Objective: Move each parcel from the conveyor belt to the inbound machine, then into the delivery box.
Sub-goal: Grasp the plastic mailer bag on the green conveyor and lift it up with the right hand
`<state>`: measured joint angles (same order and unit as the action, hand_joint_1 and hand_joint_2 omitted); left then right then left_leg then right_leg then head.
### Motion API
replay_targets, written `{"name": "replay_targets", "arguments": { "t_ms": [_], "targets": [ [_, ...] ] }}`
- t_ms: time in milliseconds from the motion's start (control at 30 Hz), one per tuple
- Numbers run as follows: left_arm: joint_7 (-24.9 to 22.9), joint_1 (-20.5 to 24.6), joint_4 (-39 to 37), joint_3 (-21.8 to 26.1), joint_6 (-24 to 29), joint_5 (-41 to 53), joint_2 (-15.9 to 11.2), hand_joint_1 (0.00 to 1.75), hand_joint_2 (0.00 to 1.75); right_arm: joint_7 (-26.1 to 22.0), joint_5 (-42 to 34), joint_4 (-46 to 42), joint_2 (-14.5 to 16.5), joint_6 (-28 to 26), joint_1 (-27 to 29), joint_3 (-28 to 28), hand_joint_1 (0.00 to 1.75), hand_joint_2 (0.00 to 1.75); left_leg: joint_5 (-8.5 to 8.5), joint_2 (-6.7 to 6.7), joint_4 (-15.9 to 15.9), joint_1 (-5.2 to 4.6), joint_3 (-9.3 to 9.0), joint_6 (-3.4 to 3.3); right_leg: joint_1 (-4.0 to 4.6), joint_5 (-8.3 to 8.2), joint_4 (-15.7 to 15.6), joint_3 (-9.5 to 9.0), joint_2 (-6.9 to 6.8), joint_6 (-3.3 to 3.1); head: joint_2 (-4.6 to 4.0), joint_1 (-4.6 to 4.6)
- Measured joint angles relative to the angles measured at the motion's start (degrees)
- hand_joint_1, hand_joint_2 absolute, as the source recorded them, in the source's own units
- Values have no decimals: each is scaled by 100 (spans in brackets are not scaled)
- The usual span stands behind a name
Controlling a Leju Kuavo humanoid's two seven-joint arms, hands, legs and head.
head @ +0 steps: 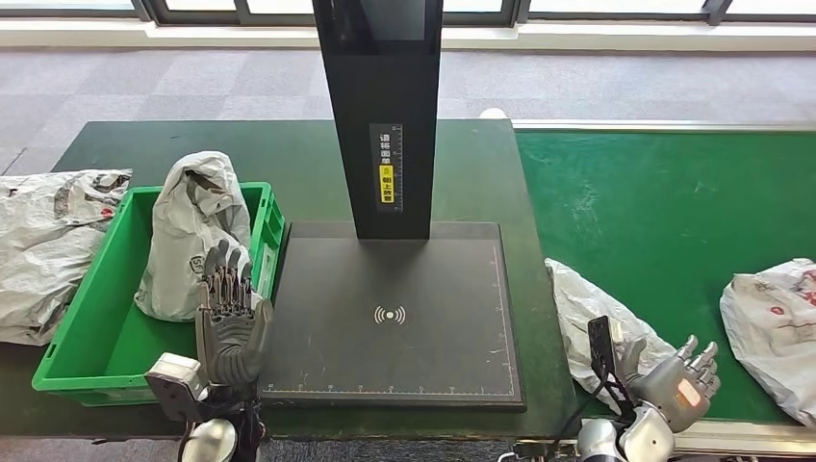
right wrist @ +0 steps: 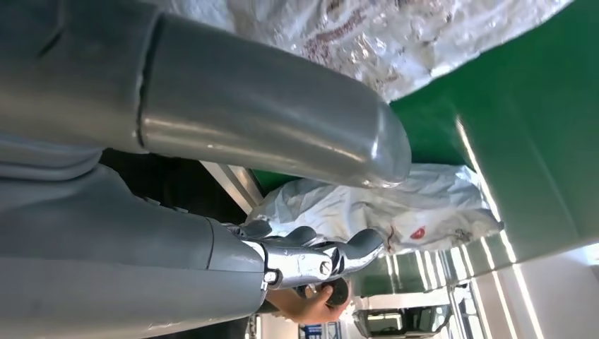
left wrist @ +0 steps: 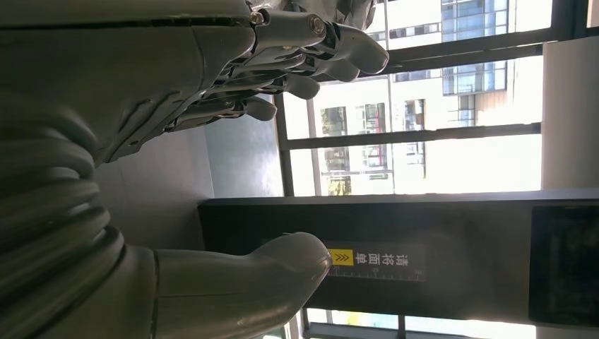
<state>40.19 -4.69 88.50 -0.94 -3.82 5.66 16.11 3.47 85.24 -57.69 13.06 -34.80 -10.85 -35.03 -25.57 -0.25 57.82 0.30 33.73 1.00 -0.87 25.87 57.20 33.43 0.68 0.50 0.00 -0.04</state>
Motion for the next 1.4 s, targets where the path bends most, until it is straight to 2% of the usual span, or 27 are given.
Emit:
{"name": "replay_targets", "arguments": {
  "t_ms": [200, 300, 433, 567, 700, 1100, 1233, 1400],
  "targets": [
    [0, 0, 0, 0, 1, 0, 0, 0, 175, 50, 8, 221, -63, 21, -27, -17, 0, 0, 0, 0, 0, 1, 0, 0, 1, 0, 1, 0, 0, 0, 0, 0],
    [0, 0, 0, 0, 2, 2, 0, 0, 175, 145, 10, 338, -92, 219, -50, -20, 0, 0, 0, 0, 0, 1, 0, 0, 1, 0, 1, 0, 0, 0, 0, 0],
    [0, 0, -3, 0, 2, 6, 0, 0, 175, 393, 89, 663, -177, 588, -89, -20, 0, 175, 0, 0, 0, 1, 0, 0, 1, 0, 0, 0, 0, 0, 0, 0],
    [0, 2, -20, 0, 2, 7, 0, 0, 175, 567, 164, 990, -269, 867, -98, -21, 4, 175, 0, 0, 0, 1, -1, 0, 1, 0, 0, -1, 0, 0, 0, 0],
    [0, 5, -43, 0, 2, 7, 0, 0, 175, 614, 201, 1204, -348, 1002, -131, -20, 175, 175, 0, 0, 0, 1, -2, 0, 1, 0, 0, -2, 1, 0, 0, 0],
    [0, 5, -48, 0, 85, -13, 0, 0, 175, 391, 39, 1323, -445, 995, -294, -19, 175, 175, -1, 1, 2, 2, -16, -2, 2, -1, -4, -16, 1, 3, 0, 0],
    [0, 3, -30, 0, 122, -34, 0, 0, 175, -163, -416, 1319, -444, 766, -310, -19, 175, 175, 0, 1, 2, 2, -16, -2, 3, -5, -3, -21, 0, 5, 0, 0],
    [0, -3, 16, 0, 190, -97, 0, 0, 175, -1104, -1220, 1112, -361, 544, -264, -8, 175, 175, 0, 1, 2, 2, -14, -1, 5, -5, -1, -16, 2, 4, 0, 0]
  ]
}}
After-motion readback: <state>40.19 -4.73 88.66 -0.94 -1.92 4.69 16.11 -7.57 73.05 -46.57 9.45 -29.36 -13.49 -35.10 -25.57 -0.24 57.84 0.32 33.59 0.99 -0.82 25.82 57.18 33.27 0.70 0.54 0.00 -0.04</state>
